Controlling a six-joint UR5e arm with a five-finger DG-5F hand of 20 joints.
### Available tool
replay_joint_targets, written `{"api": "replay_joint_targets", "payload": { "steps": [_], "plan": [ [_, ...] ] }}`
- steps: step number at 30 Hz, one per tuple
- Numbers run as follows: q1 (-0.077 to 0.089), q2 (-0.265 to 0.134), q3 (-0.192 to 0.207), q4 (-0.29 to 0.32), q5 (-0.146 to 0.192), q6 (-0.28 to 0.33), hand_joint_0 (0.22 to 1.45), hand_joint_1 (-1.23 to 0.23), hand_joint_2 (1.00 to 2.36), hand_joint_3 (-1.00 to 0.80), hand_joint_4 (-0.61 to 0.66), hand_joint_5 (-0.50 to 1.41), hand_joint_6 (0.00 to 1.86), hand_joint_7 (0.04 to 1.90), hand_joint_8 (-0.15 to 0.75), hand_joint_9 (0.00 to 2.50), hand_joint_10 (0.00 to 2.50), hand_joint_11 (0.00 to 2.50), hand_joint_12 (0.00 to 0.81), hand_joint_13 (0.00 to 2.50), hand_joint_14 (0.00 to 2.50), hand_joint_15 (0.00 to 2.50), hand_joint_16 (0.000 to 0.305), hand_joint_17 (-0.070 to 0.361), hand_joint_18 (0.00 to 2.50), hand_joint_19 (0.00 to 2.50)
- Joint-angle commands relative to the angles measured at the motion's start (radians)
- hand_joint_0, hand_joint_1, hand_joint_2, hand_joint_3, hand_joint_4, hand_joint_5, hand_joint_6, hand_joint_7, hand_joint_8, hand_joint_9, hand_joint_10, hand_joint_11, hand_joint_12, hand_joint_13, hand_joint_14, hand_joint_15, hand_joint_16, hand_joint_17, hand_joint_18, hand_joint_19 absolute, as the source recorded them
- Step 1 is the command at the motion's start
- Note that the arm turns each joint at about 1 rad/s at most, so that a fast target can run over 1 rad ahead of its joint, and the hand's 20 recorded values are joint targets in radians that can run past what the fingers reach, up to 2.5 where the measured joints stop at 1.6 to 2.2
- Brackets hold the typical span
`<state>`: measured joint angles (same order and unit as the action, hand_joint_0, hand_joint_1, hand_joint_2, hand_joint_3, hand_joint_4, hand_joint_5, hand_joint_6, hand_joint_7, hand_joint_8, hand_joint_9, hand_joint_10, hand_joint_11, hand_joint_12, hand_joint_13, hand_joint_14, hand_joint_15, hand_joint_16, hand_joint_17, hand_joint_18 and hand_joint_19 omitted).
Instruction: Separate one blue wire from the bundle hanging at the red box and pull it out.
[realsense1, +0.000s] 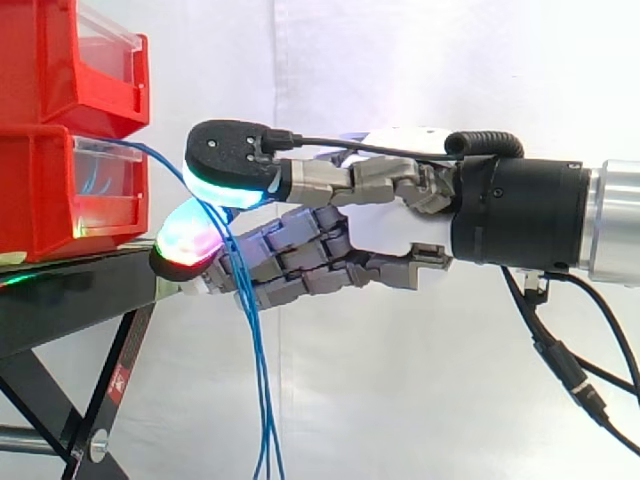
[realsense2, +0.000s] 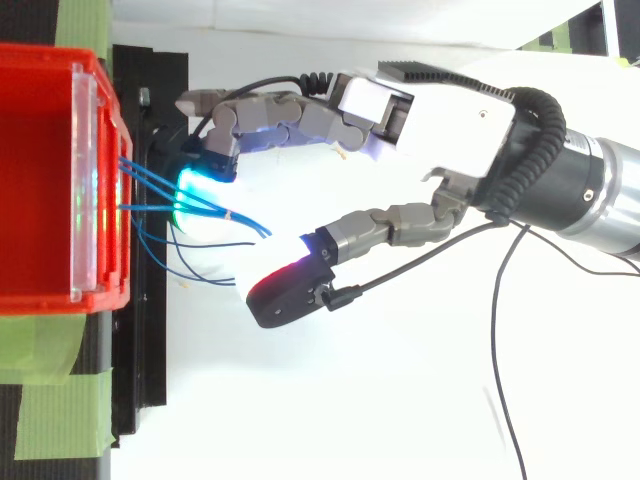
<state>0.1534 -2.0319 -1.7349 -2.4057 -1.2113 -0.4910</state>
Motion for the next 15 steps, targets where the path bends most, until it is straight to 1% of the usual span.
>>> {"api": "replay_joint_targets", "payload": {
  "steps": [1,11,12,13,15],
  "plan": [
    [0.000,-0.001,0.002,0.000,0.001,0.000,0.59,-0.63,1.00,-0.50,0.28,-0.13,0.50,1.25,0.332,0.54,0.01,0.40,0.362,0.24,0.01,0.16,0.053,0.119,0.17,0.35],
    [-0.002,0.001,0.002,0.000,0.001,0.000,0.59,-0.63,1.00,-0.50,0.27,-0.13,0.50,1.29,0.332,0.55,0.01,0.41,0.363,0.25,0.01,0.17,0.052,0.118,0.19,0.36],
    [-0.002,-0.001,0.008,-0.004,0.001,0.000,0.60,-0.63,1.00,-0.50,0.27,-0.13,0.50,1.29,0.333,0.55,0.01,0.42,0.363,0.25,0.01,0.17,0.052,0.118,0.19,0.36],
    [-0.003,0.001,0.025,-0.009,0.001,0.000,0.60,-0.63,1.00,-0.49,0.27,-0.13,0.50,1.29,0.333,0.55,0.01,0.42,0.363,0.25,0.01,0.16,0.052,0.118,0.19,0.36],
    [-0.006,-0.001,0.031,-0.015,0.001,0.000,0.60,-0.63,1.00,-0.48,0.27,-0.13,0.50,1.29,0.332,0.56,0.01,0.42,0.364,0.25,0.01,0.17,0.052,0.118,0.19,0.36]
  ]
}}
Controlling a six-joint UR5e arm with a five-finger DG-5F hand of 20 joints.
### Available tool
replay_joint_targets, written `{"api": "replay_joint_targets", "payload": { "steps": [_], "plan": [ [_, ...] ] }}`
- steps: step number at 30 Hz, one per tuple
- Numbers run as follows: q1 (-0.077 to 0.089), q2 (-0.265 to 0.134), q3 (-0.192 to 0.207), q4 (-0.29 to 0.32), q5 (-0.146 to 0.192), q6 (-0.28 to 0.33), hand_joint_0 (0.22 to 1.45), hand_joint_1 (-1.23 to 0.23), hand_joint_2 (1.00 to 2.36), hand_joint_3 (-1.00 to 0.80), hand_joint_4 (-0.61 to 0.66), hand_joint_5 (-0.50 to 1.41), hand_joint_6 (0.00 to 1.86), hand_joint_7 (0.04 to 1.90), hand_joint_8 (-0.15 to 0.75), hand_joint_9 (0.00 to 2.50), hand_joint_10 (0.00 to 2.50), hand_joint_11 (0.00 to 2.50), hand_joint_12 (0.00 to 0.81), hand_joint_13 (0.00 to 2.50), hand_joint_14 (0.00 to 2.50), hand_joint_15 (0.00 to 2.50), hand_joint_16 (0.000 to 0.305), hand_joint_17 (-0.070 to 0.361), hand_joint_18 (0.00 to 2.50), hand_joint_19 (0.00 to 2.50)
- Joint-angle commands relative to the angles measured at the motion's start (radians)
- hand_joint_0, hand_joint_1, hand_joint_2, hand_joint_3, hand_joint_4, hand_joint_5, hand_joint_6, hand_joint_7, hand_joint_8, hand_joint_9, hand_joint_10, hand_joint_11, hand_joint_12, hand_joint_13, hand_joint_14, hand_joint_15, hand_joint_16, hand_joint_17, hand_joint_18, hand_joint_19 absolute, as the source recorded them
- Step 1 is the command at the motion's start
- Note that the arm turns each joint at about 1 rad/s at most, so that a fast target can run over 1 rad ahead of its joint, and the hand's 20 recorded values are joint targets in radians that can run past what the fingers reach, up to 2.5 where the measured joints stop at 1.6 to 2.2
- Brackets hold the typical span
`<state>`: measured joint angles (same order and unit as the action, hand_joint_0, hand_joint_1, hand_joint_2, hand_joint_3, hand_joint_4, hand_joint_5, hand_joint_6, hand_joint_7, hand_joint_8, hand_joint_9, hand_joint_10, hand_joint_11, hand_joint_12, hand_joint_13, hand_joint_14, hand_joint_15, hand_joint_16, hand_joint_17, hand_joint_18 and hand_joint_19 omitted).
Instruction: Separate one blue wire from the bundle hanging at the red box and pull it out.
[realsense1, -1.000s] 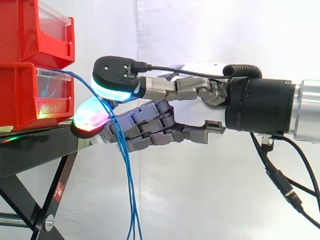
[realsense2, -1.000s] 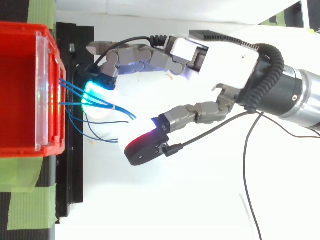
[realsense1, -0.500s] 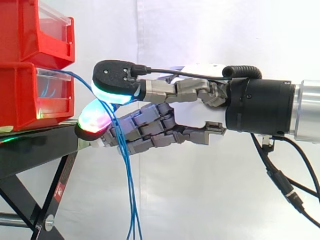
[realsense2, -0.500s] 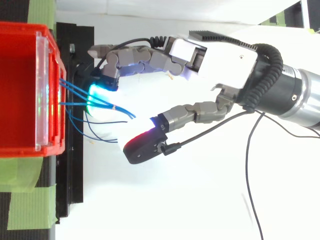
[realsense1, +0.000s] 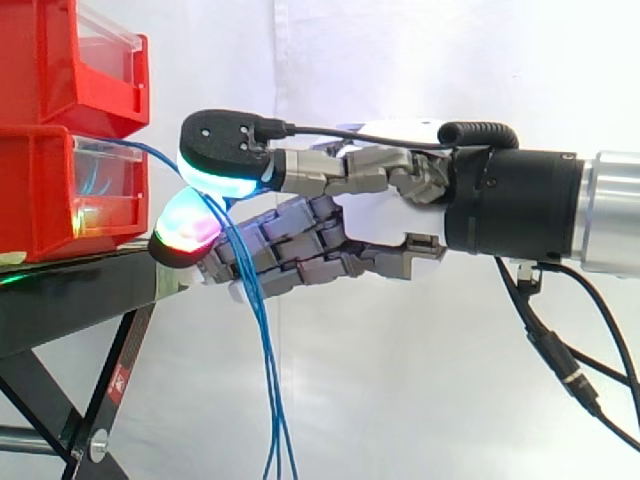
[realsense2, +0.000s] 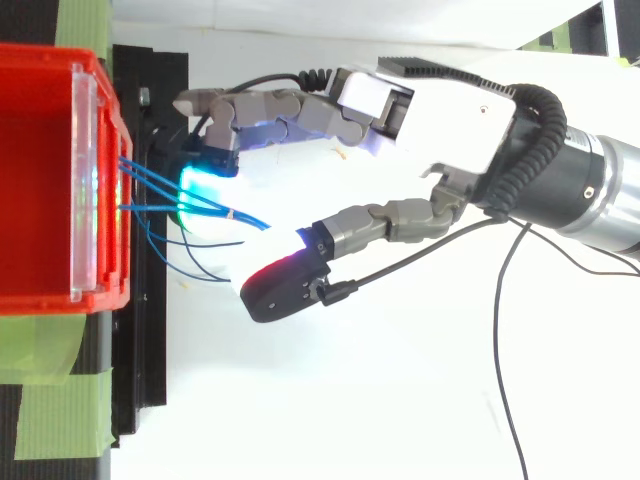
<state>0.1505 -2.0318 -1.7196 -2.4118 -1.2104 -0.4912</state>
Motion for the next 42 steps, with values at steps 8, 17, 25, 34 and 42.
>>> {"api": "replay_joint_targets", "payload": {
  "steps": [8,17,25,34,42],
  "plan": [
    [-0.006,-0.001,0.020,-0.020,0.002,-0.001,0.61,-0.63,1.00,-0.47,0.27,-0.13,0.51,1.31,0.333,0.57,0.01,0.43,0.365,0.26,0.01,0.18,0.052,0.118,0.20,0.36],
    [-0.006,-0.001,0.020,-0.023,0.002,-0.001,0.62,-0.63,1.00,-0.45,0.27,-0.13,0.54,1.27,0.335,0.58,0.01,0.45,0.363,0.27,0.01,0.18,0.052,0.118,0.21,0.36],
    [-0.006,-0.001,0.020,-0.023,0.002,-0.001,0.63,-0.63,1.01,-0.41,0.26,-0.14,0.59,1.23,0.336,0.60,0.01,0.46,0.363,0.28,0.01,0.18,0.052,0.117,0.23,0.37],
    [-0.006,0.001,0.020,-0.023,0.002,0.000,0.64,-0.60,1.01,-0.39,0.26,-0.14,0.59,1.22,0.339,0.63,0.01,0.47,0.364,0.30,0.01,0.19,0.052,0.117,0.23,0.37],
    [-0.006,-0.001,0.020,-0.023,0.002,0.000,0.65,-0.59,1.02,-0.31,0.26,-0.13,0.59,1.23,0.341,0.64,0.01,0.46,0.364,0.30,0.01,0.19,0.052,0.116,0.24,0.37]
  ]
}}
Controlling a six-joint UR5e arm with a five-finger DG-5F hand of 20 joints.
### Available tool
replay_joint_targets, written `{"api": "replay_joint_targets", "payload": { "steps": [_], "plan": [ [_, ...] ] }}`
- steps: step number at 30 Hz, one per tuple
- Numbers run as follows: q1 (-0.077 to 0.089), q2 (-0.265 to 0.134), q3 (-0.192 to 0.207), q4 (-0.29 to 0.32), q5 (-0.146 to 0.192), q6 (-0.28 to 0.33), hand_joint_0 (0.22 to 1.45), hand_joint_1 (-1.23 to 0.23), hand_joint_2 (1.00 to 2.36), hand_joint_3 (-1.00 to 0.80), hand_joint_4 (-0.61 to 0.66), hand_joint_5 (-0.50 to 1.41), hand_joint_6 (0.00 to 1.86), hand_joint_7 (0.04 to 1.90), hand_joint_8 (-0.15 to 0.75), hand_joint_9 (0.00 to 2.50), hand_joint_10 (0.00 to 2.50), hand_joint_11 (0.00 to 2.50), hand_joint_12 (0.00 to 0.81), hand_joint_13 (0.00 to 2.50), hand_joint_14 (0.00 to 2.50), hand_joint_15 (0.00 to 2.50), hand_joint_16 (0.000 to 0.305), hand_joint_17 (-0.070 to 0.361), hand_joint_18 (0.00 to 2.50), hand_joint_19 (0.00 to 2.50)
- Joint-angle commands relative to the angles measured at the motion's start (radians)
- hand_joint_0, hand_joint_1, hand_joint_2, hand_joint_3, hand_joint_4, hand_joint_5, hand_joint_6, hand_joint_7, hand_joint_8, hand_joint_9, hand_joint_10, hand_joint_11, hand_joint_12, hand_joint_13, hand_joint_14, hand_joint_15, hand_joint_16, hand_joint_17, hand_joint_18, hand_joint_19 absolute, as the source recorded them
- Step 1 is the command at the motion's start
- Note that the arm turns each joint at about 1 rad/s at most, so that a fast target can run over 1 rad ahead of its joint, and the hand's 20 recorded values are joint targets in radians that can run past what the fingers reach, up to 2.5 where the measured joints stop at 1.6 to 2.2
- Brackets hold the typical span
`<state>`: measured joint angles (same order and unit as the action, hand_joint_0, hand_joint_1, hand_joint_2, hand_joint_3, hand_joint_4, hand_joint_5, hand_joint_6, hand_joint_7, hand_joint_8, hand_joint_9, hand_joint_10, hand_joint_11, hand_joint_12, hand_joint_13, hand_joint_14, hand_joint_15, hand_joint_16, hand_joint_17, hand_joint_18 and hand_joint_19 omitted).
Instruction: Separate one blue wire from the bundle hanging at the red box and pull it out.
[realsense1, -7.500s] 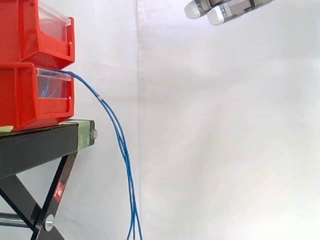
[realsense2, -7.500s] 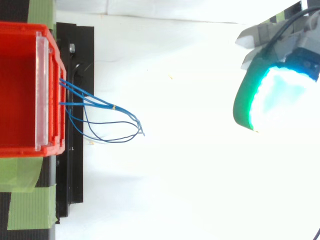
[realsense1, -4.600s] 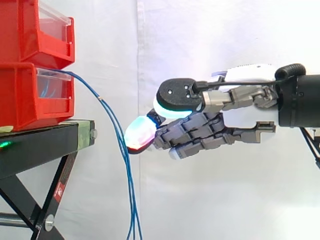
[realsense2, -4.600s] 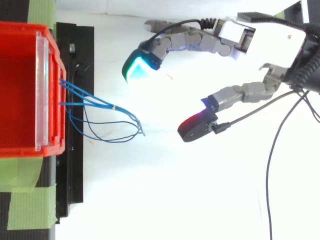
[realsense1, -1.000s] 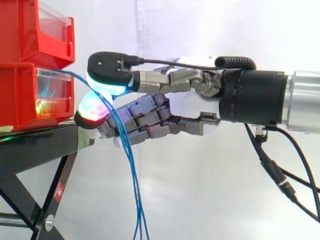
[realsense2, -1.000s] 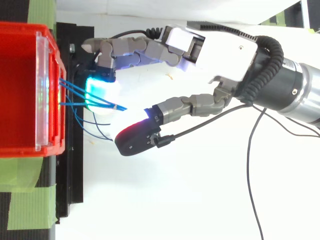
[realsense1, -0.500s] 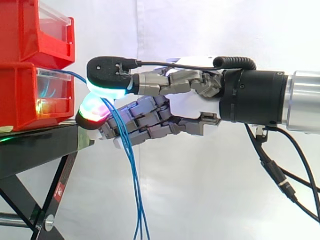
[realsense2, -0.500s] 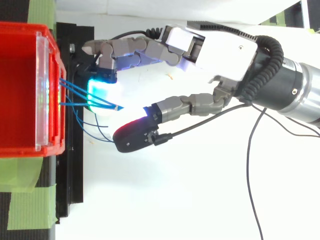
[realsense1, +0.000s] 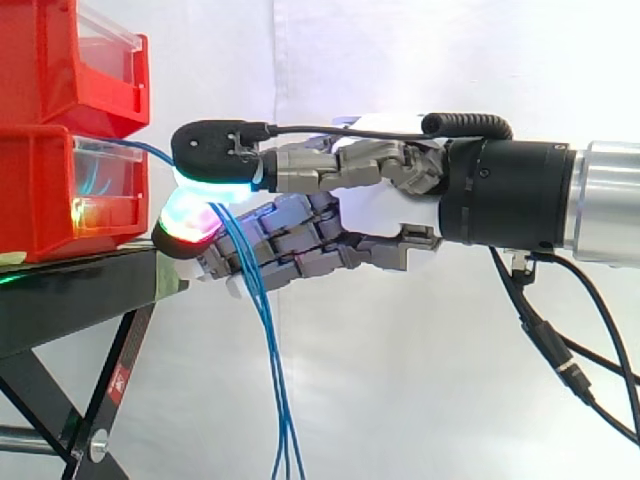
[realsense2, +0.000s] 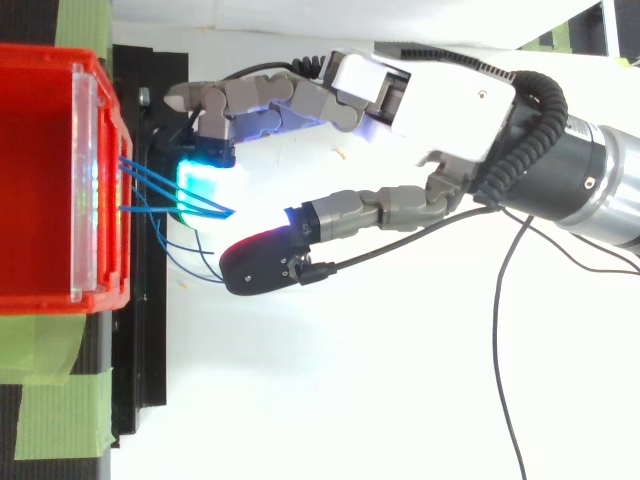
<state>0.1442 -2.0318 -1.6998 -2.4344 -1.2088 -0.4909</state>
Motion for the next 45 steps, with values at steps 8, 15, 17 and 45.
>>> {"api": "replay_joint_targets", "payload": {
  "steps": [8,15,17,45],
  "plan": [
    [0.000,-0.001,0.000,0.000,0.000,0.000,0.66,-0.58,1.02,-0.27,0.26,-0.13,0.58,1.23,0.342,0.65,0.01,0.48,0.364,0.30,0.01,0.19,0.052,0.116,0.24,0.37],
    [0.000,-0.001,0.000,0.000,0.000,-0.002,0.67,-0.62,1.02,-0.25,0.26,-0.13,0.57,1.25,0.343,0.66,0.01,0.48,0.366,0.31,0.01,0.18,0.052,0.117,0.24,0.37],
    [0.000,0.001,-0.001,0.000,0.000,-0.003,0.66,-0.66,1.02,-0.26,0.26,-0.13,0.56,1.27,0.341,0.66,0.01,0.49,0.366,0.31,0.01,0.19,0.052,0.117,0.24,0.37],
    [0.002,-0.001,0.000,0.000,0.002,-0.005,0.63,-0.42,1.02,-0.25,0.27,-0.13,0.50,1.16,0.339,0.65,0.01,0.45,0.373,0.30,0.01,0.21,0.054,0.122,0.18,0.40]
  ]
}}
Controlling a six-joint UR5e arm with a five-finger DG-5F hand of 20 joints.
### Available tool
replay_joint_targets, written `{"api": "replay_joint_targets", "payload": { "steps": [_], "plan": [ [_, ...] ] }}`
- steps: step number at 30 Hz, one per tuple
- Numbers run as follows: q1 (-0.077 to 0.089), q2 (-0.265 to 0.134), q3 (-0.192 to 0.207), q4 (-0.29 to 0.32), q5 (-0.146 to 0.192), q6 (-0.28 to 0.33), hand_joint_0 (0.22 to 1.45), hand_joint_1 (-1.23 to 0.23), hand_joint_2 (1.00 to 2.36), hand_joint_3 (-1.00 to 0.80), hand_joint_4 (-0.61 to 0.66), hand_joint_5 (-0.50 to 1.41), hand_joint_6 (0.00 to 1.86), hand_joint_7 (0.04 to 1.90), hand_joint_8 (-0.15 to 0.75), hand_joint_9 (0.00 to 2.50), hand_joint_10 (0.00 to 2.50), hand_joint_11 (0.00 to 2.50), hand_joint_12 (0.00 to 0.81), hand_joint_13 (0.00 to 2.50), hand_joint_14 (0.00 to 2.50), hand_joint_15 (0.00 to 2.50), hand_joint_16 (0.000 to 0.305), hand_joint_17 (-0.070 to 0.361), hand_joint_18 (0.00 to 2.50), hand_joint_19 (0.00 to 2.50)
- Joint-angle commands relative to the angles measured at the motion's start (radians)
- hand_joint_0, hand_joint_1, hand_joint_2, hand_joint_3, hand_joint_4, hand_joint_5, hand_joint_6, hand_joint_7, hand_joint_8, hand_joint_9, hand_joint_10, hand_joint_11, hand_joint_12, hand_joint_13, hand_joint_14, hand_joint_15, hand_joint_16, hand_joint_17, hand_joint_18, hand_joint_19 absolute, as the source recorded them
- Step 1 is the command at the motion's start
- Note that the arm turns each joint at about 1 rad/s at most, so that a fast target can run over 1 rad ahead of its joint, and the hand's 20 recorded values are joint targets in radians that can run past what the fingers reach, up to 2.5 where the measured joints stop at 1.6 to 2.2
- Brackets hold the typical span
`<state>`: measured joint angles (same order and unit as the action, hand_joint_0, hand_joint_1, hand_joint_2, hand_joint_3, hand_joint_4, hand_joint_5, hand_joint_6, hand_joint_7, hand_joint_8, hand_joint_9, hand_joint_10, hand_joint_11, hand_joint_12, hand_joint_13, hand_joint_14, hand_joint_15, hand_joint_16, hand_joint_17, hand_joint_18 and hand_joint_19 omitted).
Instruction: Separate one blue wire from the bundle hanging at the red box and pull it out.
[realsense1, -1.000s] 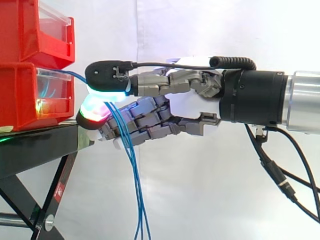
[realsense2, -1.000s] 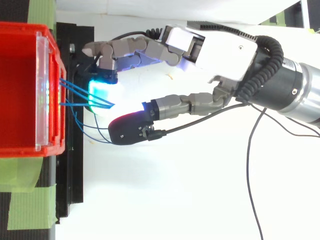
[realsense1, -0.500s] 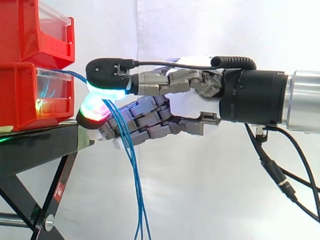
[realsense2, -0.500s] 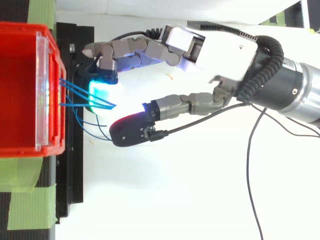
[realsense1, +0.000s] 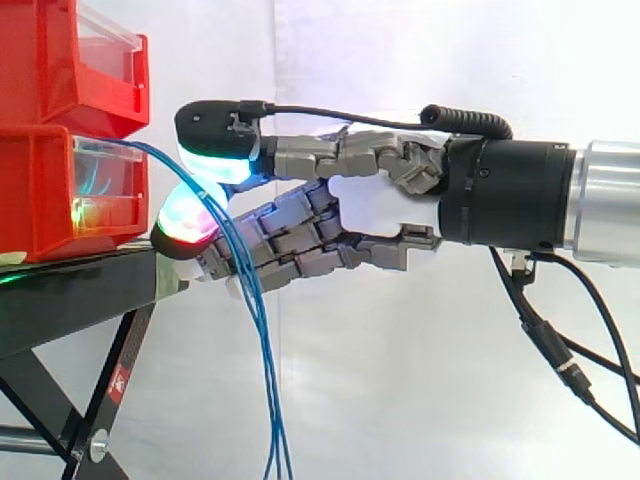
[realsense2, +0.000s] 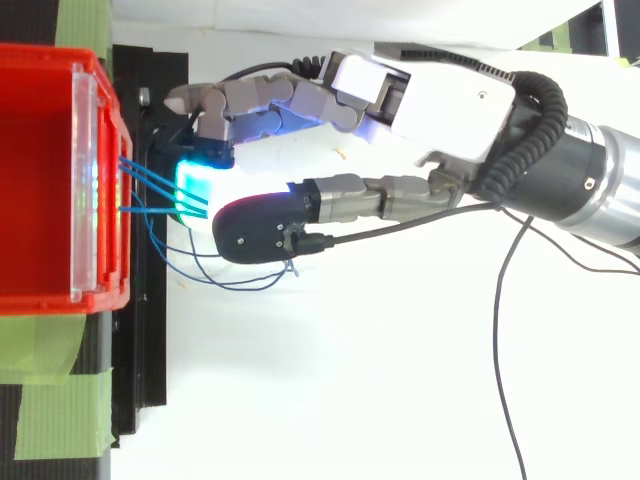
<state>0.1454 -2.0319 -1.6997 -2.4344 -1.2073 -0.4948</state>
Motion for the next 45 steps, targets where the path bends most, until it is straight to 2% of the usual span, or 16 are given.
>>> {"api": "replay_joint_targets", "payload": {
  "steps": [1,8,13,23,32,41,45],
  "plan": [
    [0.000,-0.001,0.000,0.000,0.000,-0.001,0.63,-0.42,1.02,-0.24,0.27,-0.13,0.50,1.16,0.339,0.65,0.01,0.45,0.374,0.30,0.01,0.21,0.054,0.122,0.18,0.40],
    [0.000,0.001,0.000,0.000,-0.002,-0.001,0.64,-0.48,1.02,-0.21,0.26,-0.13,0.50,1.17,0.340,0.65,0.01,0.47,0.373,0.31,0.01,0.21,0.054,0.121,0.19,0.40],
    [0.000,0.001,0.000,0.000,-0.002,-0.001,0.62,-0.52,1.02,-0.28,0.26,-0.14,0.50,1.19,0.340,0.66,0.01,0.48,0.372,0.32,0.01,0.22,0.054,0.121,0.20,0.41],
    [0.000,0.001,0.000,0.000,0.000,-0.001,0.58,-0.50,1.01,-0.38,0.27,-0.14,0.50,1.20,0.343,0.65,0.01,0.48,0.374,0.32,0.01,0.22,0.054,0.123,0.21,0.41],
    [0.002,0.001,0.000,0.000,0.000,-0.001,0.64,-0.59,1.02,-0.28,0.27,-0.13,0.50,1.24,0.341,0.68,0.01,0.49,0.374,0.34,0.01,0.24,0.054,0.122,0.22,0.40],
    [0.002,0.001,0.000,0.000,0.000,-0.001,0.63,-0.63,1.02,-0.30,0.26,-0.13,0.50,1.34,0.340,0.68,0.01,0.50,0.375,0.35,0.01,0.23,0.054,0.121,0.23,0.40],
    [0.002,-0.001,0.000,0.000,0.000,-0.001,0.64,-0.66,1.02,-0.30,0.27,-0.14,0.55,1.29,0.340,0.69,0.01,0.51,0.375,0.36,0.01,0.23,0.054,0.121,0.24,0.40]
  ]
}}
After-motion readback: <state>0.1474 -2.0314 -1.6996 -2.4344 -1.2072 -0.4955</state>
